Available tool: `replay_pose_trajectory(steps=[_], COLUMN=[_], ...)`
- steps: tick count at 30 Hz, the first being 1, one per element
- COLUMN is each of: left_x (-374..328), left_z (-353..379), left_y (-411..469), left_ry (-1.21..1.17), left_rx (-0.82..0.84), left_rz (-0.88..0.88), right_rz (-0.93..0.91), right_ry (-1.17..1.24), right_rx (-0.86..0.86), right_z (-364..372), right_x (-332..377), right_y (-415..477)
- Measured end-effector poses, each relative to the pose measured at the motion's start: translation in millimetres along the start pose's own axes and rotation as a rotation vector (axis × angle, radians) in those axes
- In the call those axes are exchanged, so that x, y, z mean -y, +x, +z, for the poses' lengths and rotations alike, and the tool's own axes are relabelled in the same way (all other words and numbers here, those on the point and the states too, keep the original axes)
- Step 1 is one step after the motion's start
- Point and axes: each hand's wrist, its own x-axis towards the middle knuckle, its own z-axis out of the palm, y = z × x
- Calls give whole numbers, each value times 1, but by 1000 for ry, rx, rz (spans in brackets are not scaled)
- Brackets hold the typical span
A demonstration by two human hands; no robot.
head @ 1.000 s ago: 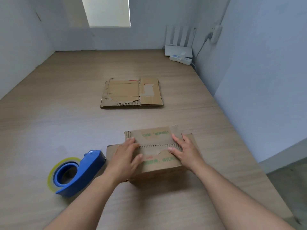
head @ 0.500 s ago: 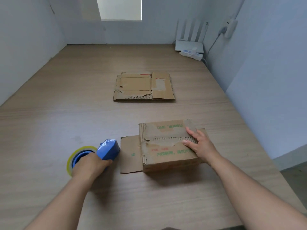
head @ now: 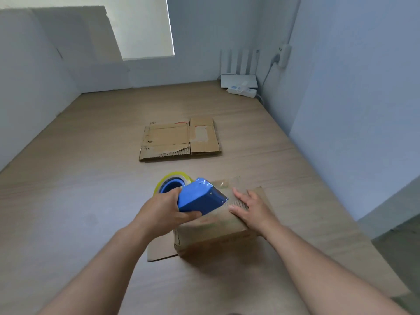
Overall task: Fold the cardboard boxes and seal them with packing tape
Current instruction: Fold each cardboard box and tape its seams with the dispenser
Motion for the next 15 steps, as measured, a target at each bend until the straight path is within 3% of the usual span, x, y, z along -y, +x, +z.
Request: replay_pose_trajectory(steps=[6,11,15], left_x=[-10,-9,-8], left_z=[11,8,8], left_y=[21,28,31], left_ry=[152,149,135], left_rx=[135,187,216], left_rz=[10,3,-5], right_rz=[-35,-164,-244], right_ry=[-100,340,278], right_rx=[-33,-246,-245], right_z=[-8,-16,-20], right_x=[6,22,30], right_y=[-3,-16,-15])
